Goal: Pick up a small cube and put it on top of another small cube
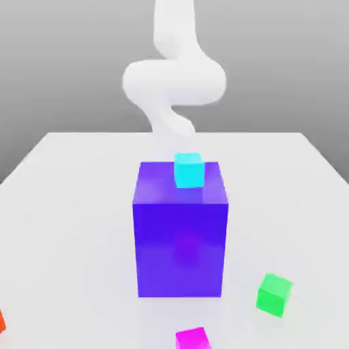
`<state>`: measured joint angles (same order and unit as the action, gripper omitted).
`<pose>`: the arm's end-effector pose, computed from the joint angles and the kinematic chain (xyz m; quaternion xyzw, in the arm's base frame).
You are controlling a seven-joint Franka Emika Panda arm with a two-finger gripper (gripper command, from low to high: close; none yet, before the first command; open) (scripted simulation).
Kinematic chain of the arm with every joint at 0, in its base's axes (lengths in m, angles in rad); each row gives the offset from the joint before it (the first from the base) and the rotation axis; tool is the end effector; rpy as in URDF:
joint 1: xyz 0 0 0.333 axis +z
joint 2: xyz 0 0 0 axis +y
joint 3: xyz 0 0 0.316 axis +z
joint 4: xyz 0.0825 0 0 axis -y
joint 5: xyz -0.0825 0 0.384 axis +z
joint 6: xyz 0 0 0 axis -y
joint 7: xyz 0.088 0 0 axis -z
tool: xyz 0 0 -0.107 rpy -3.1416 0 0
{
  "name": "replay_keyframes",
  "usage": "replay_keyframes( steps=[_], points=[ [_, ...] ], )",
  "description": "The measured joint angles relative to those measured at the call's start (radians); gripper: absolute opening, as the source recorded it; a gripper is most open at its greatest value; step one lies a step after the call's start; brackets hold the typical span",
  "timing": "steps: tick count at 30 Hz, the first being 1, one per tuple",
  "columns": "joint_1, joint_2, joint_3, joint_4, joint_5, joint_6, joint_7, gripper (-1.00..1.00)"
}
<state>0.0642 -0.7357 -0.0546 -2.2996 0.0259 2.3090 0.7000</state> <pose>0.3702 -0.0037 0.6883 -0.8746 0.3195 -0.3296 0.1559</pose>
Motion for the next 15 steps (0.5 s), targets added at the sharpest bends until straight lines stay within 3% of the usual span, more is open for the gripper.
replay_keyframes(
  steps=[15],
  points=[
    [0.303, 0.39, -0.273, 0.003, 0.239, 0.052, -0.663, 0.0]
  ],
)
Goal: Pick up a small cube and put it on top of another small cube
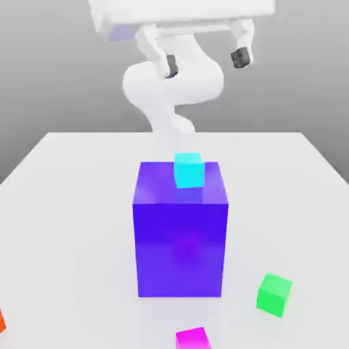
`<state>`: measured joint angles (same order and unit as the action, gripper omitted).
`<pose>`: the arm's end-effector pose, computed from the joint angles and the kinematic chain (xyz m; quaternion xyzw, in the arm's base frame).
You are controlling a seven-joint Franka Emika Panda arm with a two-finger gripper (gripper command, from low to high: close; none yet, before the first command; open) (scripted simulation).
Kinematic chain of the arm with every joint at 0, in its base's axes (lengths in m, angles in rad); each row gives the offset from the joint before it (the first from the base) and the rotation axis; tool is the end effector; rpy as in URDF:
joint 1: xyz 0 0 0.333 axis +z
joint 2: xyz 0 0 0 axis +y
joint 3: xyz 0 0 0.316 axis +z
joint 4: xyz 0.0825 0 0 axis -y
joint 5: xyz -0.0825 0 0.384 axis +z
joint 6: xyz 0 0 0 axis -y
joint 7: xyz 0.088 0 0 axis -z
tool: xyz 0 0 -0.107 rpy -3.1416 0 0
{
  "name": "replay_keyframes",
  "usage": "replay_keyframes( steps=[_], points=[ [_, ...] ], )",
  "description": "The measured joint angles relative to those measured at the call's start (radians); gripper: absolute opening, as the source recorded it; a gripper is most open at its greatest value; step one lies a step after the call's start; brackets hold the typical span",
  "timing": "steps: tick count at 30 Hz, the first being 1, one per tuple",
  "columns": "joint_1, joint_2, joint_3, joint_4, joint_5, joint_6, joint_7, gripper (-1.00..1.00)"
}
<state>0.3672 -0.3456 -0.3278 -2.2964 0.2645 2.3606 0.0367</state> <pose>0.4848 0.0107 0.5208 -0.9656 0.0741 -0.1812 0.1710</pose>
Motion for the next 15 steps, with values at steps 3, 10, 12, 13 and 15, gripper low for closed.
replay_keyframes(
  steps=[3, 10, 12, 13, 15],
  points=[
    [0.038, 0.08, -0.033, 0.001, 0.056, 0.008, -0.138, 0.0],
    [0.091, 0.263, -0.07, 0.003, 0.174, 0.029, -0.448, 0.0],
    [0.098, 0.313, -0.071, 0.004, 0.199, 0.037, -0.532, 0.0],
    [0.101, 0.337, -0.07, 0.003, 0.21, 0.042, -0.572, 0.0],
    [0.103, 0.384, -0.068, 0.003, 0.228, 0.053, -0.65, 0.0]
  ],
)
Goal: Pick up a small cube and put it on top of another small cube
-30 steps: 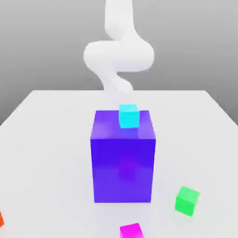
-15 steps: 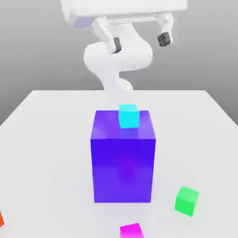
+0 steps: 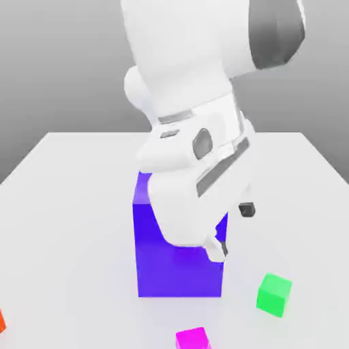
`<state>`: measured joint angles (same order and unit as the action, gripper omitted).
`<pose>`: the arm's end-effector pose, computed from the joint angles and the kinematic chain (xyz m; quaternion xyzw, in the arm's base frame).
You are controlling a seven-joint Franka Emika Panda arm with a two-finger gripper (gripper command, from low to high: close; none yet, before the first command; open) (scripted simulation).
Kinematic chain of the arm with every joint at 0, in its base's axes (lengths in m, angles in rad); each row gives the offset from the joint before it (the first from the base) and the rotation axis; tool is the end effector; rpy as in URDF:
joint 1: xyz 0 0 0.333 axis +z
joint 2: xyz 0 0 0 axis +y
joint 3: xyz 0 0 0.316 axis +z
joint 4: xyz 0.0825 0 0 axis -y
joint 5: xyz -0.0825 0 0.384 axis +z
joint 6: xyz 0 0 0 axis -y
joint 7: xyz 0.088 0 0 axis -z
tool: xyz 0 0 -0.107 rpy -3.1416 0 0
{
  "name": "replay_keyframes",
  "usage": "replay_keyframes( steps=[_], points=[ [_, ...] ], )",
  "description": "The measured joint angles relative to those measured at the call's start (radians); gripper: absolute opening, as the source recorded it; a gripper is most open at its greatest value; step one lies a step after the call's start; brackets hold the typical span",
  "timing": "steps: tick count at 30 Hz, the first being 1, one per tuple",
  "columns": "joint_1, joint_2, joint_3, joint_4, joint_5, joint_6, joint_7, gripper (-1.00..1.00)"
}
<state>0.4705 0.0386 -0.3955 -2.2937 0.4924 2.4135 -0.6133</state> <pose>0.5246 0.0423 0.3428 -0.9722 -0.1631 -0.0838 0.1454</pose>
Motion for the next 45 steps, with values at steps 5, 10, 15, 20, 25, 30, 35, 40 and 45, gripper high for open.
replay_keyframes(
  steps=[5, 10, 15, 20, 25, 30, 35, 40, 45],
  points=[
    [-0.006, 0.106, 0.016, -0.004, 0.017, 0.038, -0.177, 0.0],
    [-0.018, 0.193, 0.036, -0.013, -0.007, 0.091, -0.327, 0.0],
    [-0.02, 0.261, 0.041, -0.026, -0.071, 0.156, -0.451, 0.0],
    [-0.008, 0.309, 0.024, -0.041, -0.177, 0.225, -0.544, 0.0],
    [-0.066, 0.45, 0.098, -0.01, -0.125, 0.339, -0.627, 0.0],
    [-0.082, 0.474, 0.117, -0.004, -0.113, 0.356, -0.636, -1.0],
    [-0.058, 0.421, 0.086, -0.018, -0.151, 0.319, -0.609, -1.0],
    [0.047, 0.319, 0.0, -0.047, -0.299, 0.257, -0.493, -1.0],
    [0.161, 0.304, -0.036, -0.07, -0.395, 0.263, -0.336, -1.0]
  ],
)
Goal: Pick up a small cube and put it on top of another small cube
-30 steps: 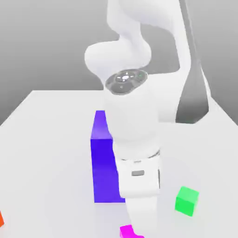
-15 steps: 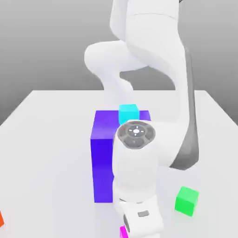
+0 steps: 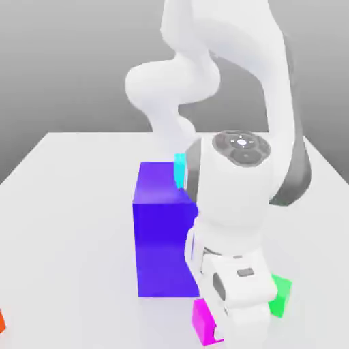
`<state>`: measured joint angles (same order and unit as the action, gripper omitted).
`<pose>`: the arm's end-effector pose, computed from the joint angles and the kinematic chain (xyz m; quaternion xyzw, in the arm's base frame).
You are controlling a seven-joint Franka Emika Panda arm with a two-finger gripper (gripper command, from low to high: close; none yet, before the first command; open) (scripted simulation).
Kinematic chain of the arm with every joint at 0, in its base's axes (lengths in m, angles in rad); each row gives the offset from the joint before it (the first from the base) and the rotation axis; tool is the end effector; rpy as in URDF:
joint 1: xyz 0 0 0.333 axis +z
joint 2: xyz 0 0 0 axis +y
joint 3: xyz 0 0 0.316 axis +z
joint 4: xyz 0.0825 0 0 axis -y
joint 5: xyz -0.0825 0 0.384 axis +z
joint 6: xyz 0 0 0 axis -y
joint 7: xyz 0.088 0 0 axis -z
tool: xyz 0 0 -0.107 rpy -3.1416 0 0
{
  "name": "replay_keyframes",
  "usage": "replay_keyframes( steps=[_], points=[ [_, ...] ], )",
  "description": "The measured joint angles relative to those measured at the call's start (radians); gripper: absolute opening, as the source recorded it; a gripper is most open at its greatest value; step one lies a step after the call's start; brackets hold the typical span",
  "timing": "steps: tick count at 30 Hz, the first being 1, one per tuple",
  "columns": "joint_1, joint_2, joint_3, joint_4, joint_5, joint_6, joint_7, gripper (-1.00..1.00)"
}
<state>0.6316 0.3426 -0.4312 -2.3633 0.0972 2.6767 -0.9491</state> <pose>0.5020 0.0908 0.1967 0.8554 0.5157 -0.0144 0.0465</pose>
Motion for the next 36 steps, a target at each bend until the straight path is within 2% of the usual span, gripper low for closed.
replay_keyframes(
  steps=[8, 19, 27, 32, 33, 36],
  points=[
    [0.147, -0.038, -0.023, -0.051, -0.054, 0.026, 0.212, -1.0],
    [0.239, -0.161, -0.022, -0.153, 0.017, -0.01, 0.508, -1.0],
    [0.296, -0.29, -0.039, -0.232, -0.055, -0.032, 0.817, -1.0],
    [0.257, -0.145, 0.032, -0.228, 0.115, 0.089, 0.725, -1.0],
    [0.24, -0.117, 0.055, -0.226, 0.146, 0.112, 0.703, 1.0],
    [0.24, -0.117, 0.055, -0.226, 0.146, 0.112, 0.703, 1.0]
  ],
)
